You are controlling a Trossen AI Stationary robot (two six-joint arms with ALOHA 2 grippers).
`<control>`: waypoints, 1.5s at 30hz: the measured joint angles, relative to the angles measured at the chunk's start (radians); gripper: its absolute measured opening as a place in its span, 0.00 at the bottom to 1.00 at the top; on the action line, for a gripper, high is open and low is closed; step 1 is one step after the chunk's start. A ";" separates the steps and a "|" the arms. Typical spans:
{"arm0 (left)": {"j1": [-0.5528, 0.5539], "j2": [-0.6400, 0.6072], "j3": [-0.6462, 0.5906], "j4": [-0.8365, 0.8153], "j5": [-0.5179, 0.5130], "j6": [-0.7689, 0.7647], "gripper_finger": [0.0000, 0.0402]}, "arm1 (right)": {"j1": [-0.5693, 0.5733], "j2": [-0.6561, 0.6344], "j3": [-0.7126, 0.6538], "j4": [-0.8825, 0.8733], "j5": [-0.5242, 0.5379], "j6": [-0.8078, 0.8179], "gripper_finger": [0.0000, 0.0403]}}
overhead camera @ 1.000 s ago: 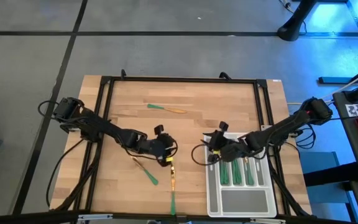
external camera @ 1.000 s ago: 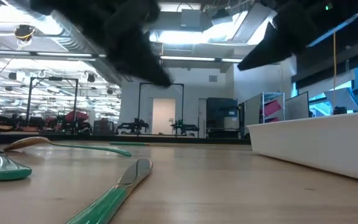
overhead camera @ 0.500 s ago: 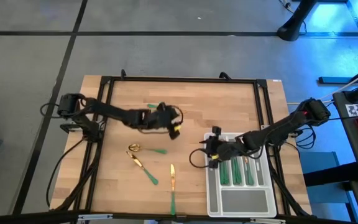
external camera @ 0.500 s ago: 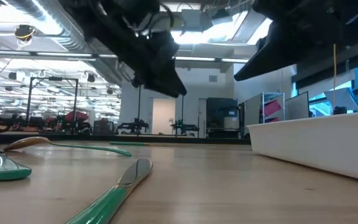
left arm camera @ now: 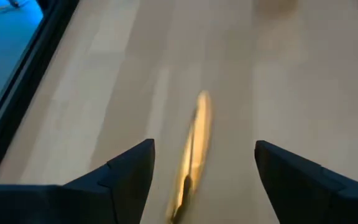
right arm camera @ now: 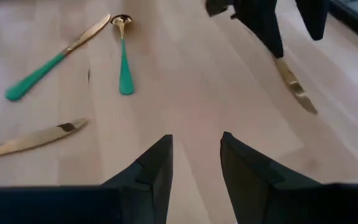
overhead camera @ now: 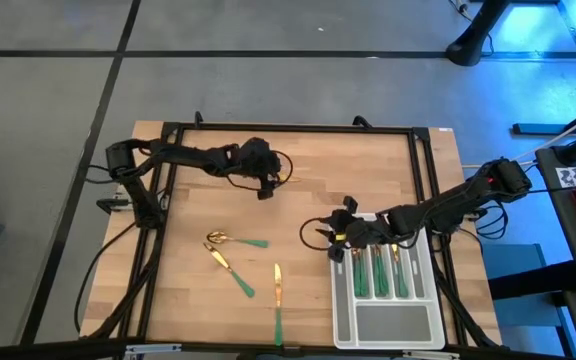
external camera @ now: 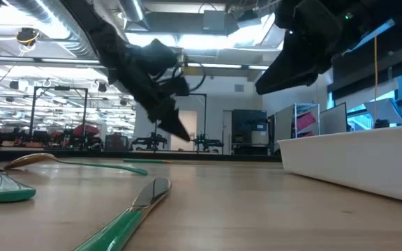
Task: Sort silverware
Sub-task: Put the top center green knife into the silverware rack
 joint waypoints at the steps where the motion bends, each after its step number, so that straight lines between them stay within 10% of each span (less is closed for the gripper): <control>1: 0.016 0.006 0.000 -0.009 0.000 0.018 0.65 | 0.001 0.000 0.000 -0.002 -0.010 0.027 0.33; 19: 0.308 0.055 0.000 -0.143 0.403 0.189 0.48 | 0.001 0.000 0.000 -0.003 -0.002 0.209 0.33; 35: 0.294 0.129 -0.001 -0.088 0.325 0.201 0.42 | 0.001 0.000 0.000 -0.001 -0.015 0.278 0.33; 45: 0.085 0.123 0.013 -0.102 0.156 0.022 0.35 | 0.001 0.000 0.000 0.001 -0.046 0.277 0.33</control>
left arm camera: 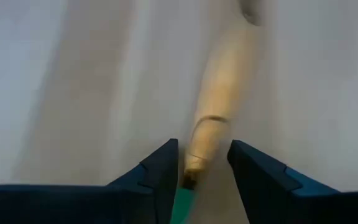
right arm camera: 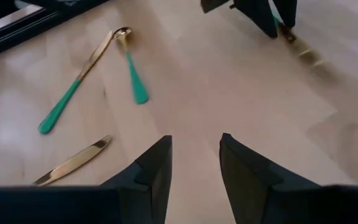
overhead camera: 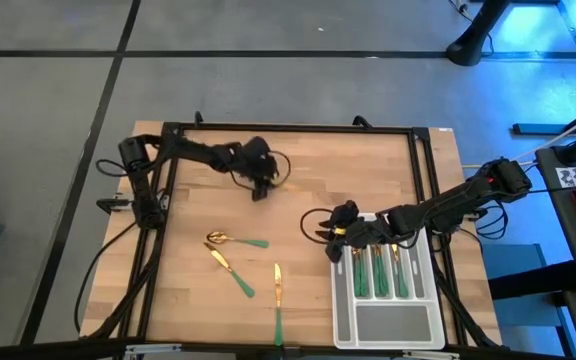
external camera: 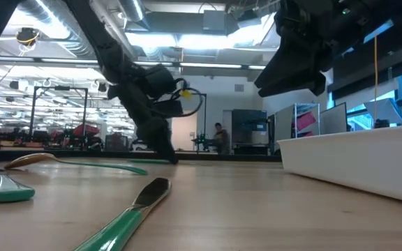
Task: Sort silverware
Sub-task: Put the top center green knife into the silverware rack
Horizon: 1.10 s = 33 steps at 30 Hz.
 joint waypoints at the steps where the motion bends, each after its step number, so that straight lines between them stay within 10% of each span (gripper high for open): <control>1: -0.024 0.000 0.004 -0.001 -0.001 -0.019 0.34 | 0.000 0.000 0.000 0.001 -0.015 -0.001 0.33; 16: -0.262 -0.002 0.006 -0.043 -0.179 -0.430 0.25 | 0.000 0.000 0.001 0.007 -0.230 -0.116 0.33; 33: -0.291 0.000 -0.009 -0.002 -0.159 -0.547 0.57 | -0.001 0.000 0.001 0.001 -0.222 -0.329 0.33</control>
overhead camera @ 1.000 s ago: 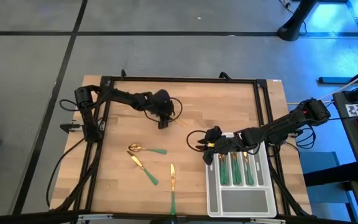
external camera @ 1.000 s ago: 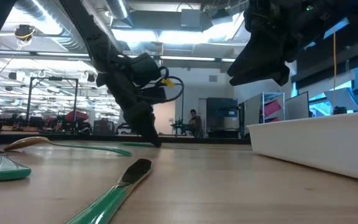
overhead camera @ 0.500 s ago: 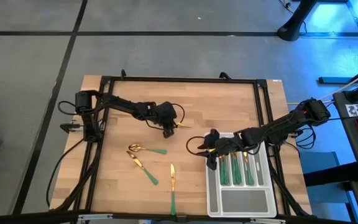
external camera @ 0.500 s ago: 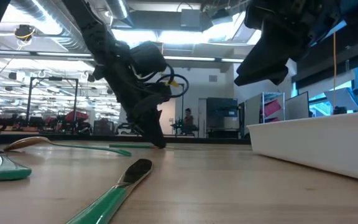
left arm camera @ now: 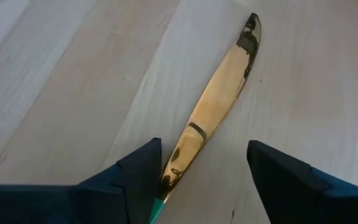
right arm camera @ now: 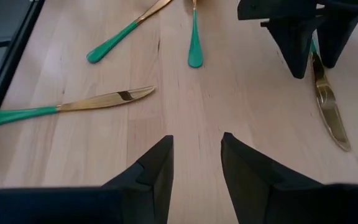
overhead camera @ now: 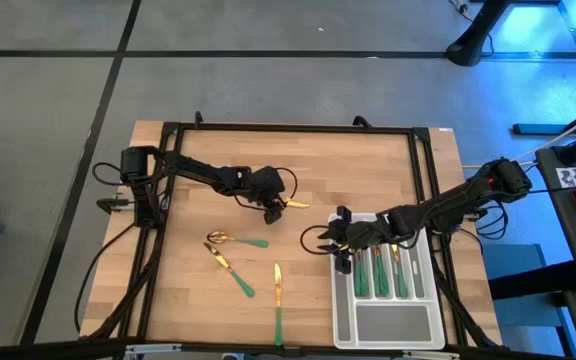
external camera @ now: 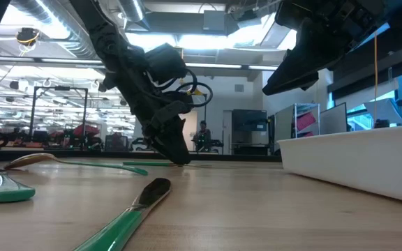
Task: Sort silverware
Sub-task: Put the top center green knife into the silverware rack
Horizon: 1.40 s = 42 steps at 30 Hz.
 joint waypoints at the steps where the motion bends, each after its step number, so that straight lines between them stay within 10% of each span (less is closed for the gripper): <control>1: -0.012 0.000 -0.001 0.011 -0.011 -0.012 0.56 | 0.000 0.000 0.000 0.001 0.000 0.013 0.33; 10: -0.174 0.007 -0.005 0.115 -0.146 -0.121 0.45 | 0.010 0.000 0.000 0.016 0.004 0.154 0.33; 21: -0.258 -0.085 -0.002 0.166 -0.199 0.074 0.42 | 0.062 0.000 0.000 0.021 0.245 0.165 0.33; 30: -0.254 -0.134 -0.001 0.132 -0.044 0.527 0.52 | 0.060 0.000 0.000 0.016 0.303 0.135 0.33; 42: -0.224 -0.134 0.001 0.082 0.003 0.618 0.69 | 0.060 0.000 0.000 0.017 0.325 0.147 0.33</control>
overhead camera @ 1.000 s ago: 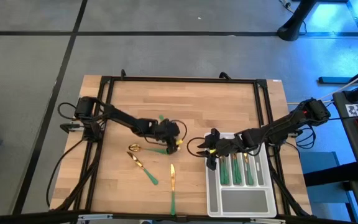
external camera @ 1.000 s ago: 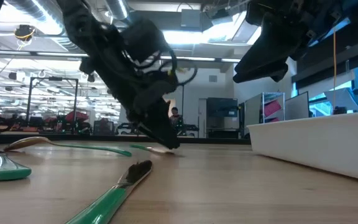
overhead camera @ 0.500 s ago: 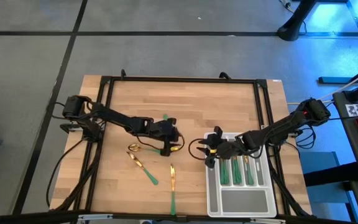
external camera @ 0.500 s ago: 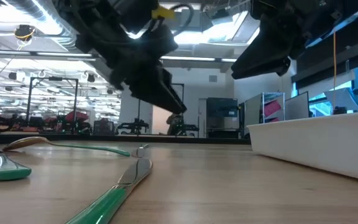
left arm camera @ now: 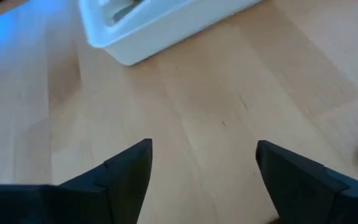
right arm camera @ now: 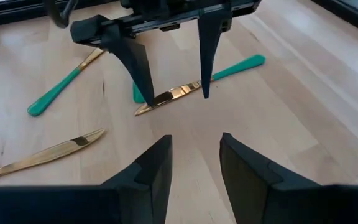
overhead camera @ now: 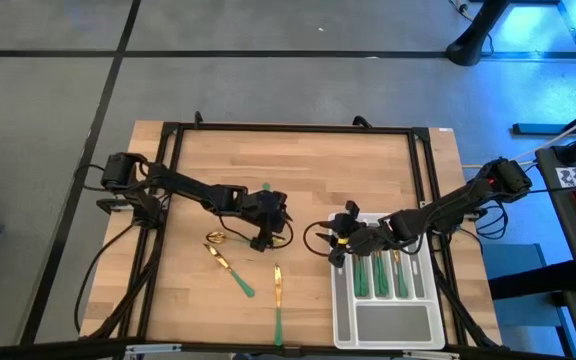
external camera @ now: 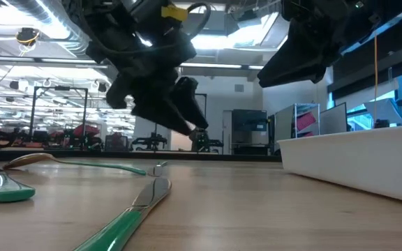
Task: Sort silverware
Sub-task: Put the top center green knife into the silverware rack
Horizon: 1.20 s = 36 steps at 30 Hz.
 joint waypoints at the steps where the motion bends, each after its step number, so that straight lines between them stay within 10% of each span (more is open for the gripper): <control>1: 0.002 0.000 0.001 -0.017 0.007 0.019 0.69 | 0.000 0.000 0.000 0.000 0.000 0.005 0.33; 18: 0.080 0.114 0.031 -0.178 0.079 0.152 0.51 | 0.000 0.000 0.000 0.006 0.094 -0.013 0.33; 36: 0.047 0.130 0.027 -0.078 -0.029 -0.432 0.17 | 0.000 0.000 0.000 0.040 0.041 0.030 0.33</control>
